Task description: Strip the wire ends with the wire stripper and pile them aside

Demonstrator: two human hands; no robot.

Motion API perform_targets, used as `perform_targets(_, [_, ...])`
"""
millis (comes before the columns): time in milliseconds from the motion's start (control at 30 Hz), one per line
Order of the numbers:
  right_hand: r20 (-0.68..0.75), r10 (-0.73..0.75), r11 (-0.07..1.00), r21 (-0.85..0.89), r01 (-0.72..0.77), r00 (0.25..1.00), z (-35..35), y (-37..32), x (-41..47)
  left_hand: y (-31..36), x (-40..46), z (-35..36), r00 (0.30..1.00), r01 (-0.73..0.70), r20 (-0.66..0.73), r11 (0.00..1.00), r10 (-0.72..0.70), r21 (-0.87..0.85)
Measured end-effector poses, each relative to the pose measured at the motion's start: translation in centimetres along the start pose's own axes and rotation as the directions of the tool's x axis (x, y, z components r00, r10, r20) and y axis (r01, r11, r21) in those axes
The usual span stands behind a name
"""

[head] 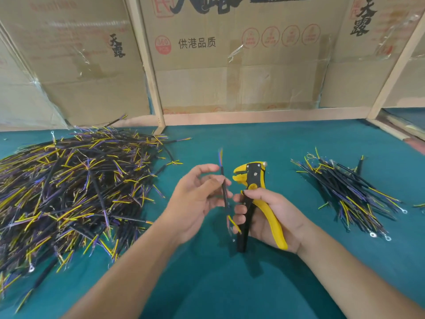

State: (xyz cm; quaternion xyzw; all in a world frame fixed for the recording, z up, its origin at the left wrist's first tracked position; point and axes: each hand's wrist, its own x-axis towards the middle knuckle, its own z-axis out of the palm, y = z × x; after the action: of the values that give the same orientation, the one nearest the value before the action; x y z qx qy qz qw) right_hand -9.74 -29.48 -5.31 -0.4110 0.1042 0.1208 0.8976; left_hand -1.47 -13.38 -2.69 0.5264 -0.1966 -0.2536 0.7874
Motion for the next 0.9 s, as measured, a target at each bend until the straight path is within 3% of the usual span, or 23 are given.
perform_targets(100, [0.019,0.017,0.999,-0.035,-0.016,1.000,-0.3,-0.1,-0.1,-0.4,0.4,-0.1,0.988,-0.131,-0.076,0.991,0.131,0.000])
perform_targets(200, [0.130,0.071,0.994,-0.091,-0.059,0.989,-0.4,-0.1,-0.2,-0.5,0.7,-0.4,0.967,-0.218,-0.132,0.976,0.219,0.020])
perform_targets(367, [0.199,0.062,0.997,-0.067,-0.049,0.978,-0.1,0.4,-0.1,-0.8,0.9,-0.4,0.953,-0.201,-0.190,0.962,0.236,0.184])
perform_targets(433, [0.187,0.040,0.998,-0.050,-0.031,0.981,-0.1,0.5,-0.3,-0.6,0.8,-0.5,0.950,-0.168,-0.186,0.915,0.249,0.367])
perform_targets(467, [0.188,0.031,0.998,-0.053,-0.021,0.982,-0.1,0.5,-0.3,-0.5,0.7,-0.8,0.944,-0.180,-0.133,0.809,0.303,0.560])
perform_targets(533, [0.181,0.023,0.998,-0.062,-0.012,0.983,0.0,0.4,-0.3,-0.2,0.1,-1.6,0.910,-0.256,0.111,0.328,0.400,0.910])
perform_targets(567, [0.174,0.022,0.998,-0.065,-0.010,0.985,0.0,0.4,-0.3,0.0,-0.2,-1.9,0.879,-0.311,0.240,0.112,0.413,0.944])
perform_targets(600, [0.169,0.021,0.997,-0.070,-0.009,0.985,0.0,0.4,-0.3,0.2,-0.4,-2.0,0.859,-0.356,0.334,-0.016,0.387,0.934])
perform_targets(667, [0.161,0.012,0.996,-0.092,0.003,0.987,-0.1,0.4,-0.5,0.7,-0.4,-2.1,0.813,-0.463,0.477,-0.125,0.334,0.878])
perform_targets(733, [0.134,0.000,0.994,-0.112,0.015,0.991,-0.1,0.2,-0.8,1.4,-0.4,-2.4,0.782,-0.547,0.558,-0.123,0.279,0.828])
perform_targets(833, [0.066,-0.029,0.994,-0.107,0.036,0.997,-0.2,-0.5,-1.0,2.1,-0.8,-3.2,0.786,-0.607,0.586,0.070,0.197,0.791])
perform_targets(900, [0.028,-0.058,0.995,-0.086,0.060,0.998,-0.3,-0.8,-1.0,2.0,-0.9,-3.2,0.783,-0.618,0.594,0.126,0.185,0.776])
